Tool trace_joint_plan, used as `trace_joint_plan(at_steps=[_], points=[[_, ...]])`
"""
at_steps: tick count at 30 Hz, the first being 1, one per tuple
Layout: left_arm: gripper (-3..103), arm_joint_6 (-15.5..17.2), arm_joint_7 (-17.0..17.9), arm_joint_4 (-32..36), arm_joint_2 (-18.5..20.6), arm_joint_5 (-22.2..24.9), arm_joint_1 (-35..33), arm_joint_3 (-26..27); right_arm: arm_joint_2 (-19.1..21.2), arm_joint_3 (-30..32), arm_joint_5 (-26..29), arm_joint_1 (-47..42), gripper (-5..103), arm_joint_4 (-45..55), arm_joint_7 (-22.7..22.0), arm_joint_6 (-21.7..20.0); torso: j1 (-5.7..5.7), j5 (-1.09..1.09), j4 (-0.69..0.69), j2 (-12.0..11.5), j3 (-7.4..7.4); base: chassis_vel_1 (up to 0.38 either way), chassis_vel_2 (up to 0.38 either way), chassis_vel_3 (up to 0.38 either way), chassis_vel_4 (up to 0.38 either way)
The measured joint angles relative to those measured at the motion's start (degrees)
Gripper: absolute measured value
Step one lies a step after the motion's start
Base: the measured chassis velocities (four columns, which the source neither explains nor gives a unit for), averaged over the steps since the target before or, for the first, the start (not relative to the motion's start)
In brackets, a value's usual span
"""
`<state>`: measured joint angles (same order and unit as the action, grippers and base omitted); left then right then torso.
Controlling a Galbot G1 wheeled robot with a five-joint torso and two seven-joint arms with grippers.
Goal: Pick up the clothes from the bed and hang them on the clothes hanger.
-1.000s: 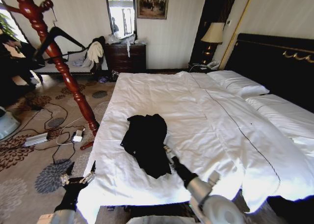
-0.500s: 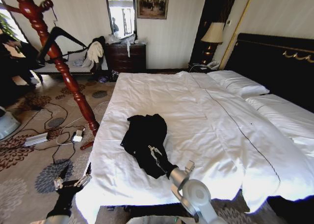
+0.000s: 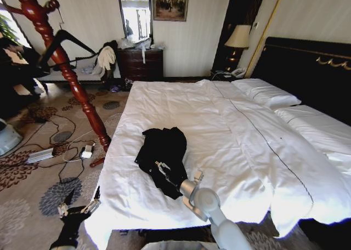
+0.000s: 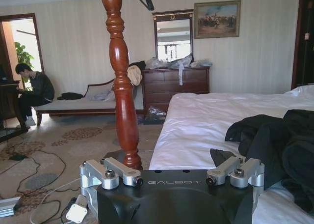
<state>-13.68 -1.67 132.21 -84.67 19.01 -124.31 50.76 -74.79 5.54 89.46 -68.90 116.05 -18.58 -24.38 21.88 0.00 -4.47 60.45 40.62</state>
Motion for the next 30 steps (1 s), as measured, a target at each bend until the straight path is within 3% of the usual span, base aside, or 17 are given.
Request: trace_joint_plan(at_steps=[10, 19, 21, 23, 25, 26, 30], points=[[98, -2.02, -0.39, 0.07, -2.59, -0.40, -2.07, 0.22, 1.66, -4.20, -1.38, 3.64, 100, -2.06, 0.23, -0.96, 0.00, 0.00, 0.00, 0.00, -0.01, 0.000, 0.000, 0.000, 0.000], [98, -2.11, -0.42, 0.24, -2.96, 0.17, -2.35, 0.04, 0.42, -5.10, -4.22, 5.09, 102, -5.07, 1.01, -0.78, 0.00, 0.00, 0.01, 0.00, -0.01, 0.000, 0.000, 0.000, 0.000], [98, -2.01, -0.31, 0.59, -2.87, 0.20, -2.38, 0.09, 0.08, -4.08, -4.50, 5.25, 93, -5.09, 1.36, -0.76, 0.00, -0.01, 0.00, 0.00, -0.01, 0.000, 0.000, 0.000, 0.000], [98, -2.00, -0.30, 0.68, -2.80, 0.26, -2.41, 0.20, -0.02, -3.67, -4.55, 5.37, 93, -5.17, 1.42, -0.75, 0.00, 0.00, 0.00, 0.00, 0.00, 0.000, 0.000, 0.000, 0.000], [98, -1.97, -0.24, 0.71, -2.65, 0.55, -2.44, 0.28, -0.09, -3.44, -4.75, 5.67, 82, -5.51, 1.44, -0.71, 0.00, -0.01, 0.00, 0.00, 0.00, 0.000, 0.000, 0.000, 0.000], [98, -1.97, -0.24, 0.71, -2.65, 0.55, -2.44, 0.28, -0.09, -3.44, -4.75, 5.67, 82, -5.51, 1.44, -0.71, 0.00, -0.01, 0.00, 0.00, 0.00, 0.000, 0.000, 0.000, 0.000], [98, -1.69, -0.05, 0.83, -2.32, 0.55, -1.96, 0.10, -0.33, -3.01, -4.91, 5.90, 60, -5.64, 1.34, -0.61, 0.00, -0.01, 0.00, 0.00, 0.00, 0.000, 0.000, 0.000, 0.000]])
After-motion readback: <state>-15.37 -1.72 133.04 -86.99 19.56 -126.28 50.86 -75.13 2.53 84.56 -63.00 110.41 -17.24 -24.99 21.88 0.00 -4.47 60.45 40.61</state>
